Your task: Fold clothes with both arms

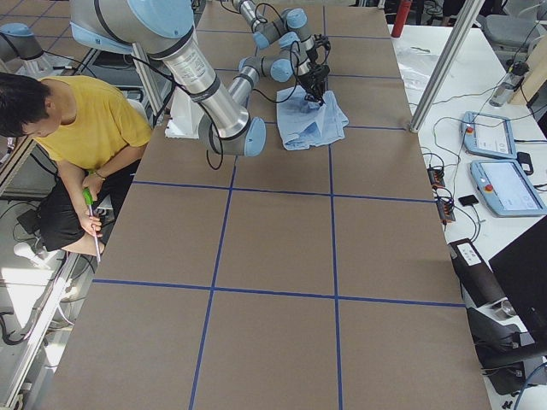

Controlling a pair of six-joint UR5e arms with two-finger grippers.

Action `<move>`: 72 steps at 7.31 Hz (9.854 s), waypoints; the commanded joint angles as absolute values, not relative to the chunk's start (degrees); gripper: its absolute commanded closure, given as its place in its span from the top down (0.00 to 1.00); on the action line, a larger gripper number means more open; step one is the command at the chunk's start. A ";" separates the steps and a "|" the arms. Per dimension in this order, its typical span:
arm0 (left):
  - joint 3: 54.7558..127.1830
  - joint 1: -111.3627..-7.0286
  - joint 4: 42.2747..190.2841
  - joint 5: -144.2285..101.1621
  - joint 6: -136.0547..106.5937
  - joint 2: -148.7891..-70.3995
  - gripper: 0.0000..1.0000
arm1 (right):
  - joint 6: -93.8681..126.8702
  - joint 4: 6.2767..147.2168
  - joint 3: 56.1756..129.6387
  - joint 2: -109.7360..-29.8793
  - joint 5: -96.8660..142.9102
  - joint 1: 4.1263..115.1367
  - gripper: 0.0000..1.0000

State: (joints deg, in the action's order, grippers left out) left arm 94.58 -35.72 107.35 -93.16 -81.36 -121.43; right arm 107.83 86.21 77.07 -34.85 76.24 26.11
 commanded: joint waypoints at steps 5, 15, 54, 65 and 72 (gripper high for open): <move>87.19 -40.06 111.01 -93.34 -77.09 -126.12 0.00 | 99.50 81.12 71.45 -33.14 79.09 28.82 0.00; 87.26 -46.13 118.30 -101.76 -52.15 -119.55 1.00 | 85.27 80.95 68.91 -31.46 83.00 26.92 1.00; 108.28 -91.49 95.19 -136.23 2.73 -72.33 1.00 | 0.88 88.42 105.56 -106.87 132.89 89.91 1.00; 108.28 -91.49 95.10 -132.36 2.55 -71.28 1.00 | 0.88 87.71 106.61 -107.23 132.63 89.91 1.00; 112.50 -91.49 95.36 -135.35 2.64 -72.07 1.00 | 1.05 87.72 107.58 -111.34 132.45 89.91 1.00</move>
